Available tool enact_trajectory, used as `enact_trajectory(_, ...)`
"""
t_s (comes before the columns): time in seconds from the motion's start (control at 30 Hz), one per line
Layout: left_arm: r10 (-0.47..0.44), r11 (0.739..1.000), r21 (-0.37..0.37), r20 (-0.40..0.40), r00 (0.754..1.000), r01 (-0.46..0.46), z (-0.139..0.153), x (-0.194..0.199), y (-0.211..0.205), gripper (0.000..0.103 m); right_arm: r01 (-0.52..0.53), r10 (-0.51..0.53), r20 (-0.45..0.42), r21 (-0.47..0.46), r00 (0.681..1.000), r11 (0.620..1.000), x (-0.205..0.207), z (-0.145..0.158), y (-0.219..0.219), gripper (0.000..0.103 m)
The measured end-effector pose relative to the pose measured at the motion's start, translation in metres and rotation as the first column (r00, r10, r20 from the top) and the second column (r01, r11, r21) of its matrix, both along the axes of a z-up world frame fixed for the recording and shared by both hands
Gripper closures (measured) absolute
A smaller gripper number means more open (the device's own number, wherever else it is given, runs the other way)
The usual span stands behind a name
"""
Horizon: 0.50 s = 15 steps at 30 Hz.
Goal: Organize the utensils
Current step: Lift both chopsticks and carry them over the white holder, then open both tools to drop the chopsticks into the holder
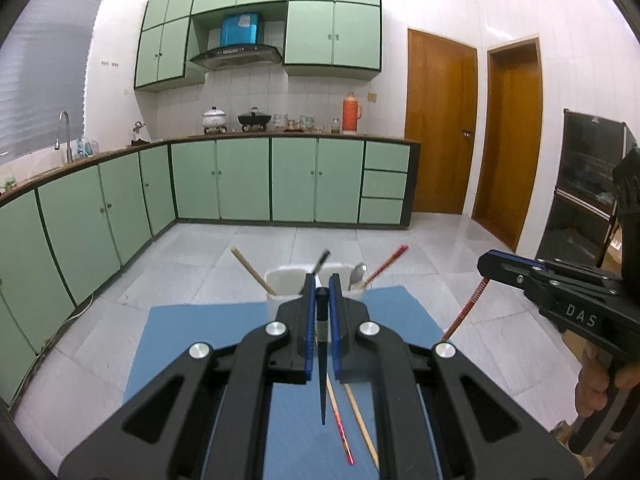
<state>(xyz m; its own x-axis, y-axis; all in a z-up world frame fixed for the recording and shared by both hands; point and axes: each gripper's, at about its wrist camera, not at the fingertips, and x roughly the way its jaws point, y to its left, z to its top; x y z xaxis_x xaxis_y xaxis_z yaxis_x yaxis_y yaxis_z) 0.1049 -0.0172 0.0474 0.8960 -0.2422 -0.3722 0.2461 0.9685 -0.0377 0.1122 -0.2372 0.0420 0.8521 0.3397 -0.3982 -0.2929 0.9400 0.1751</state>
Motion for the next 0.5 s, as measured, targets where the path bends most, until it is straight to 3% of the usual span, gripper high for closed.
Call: enact_trajectory(0.5,0.062,0.997,-0.046,0.203,0.977,-0.054,0.083,0.048,0.002,0.097,0.029,-0.031,0.161,0.019,0.986,0.999,0.039,0.075,0.005,0.097)
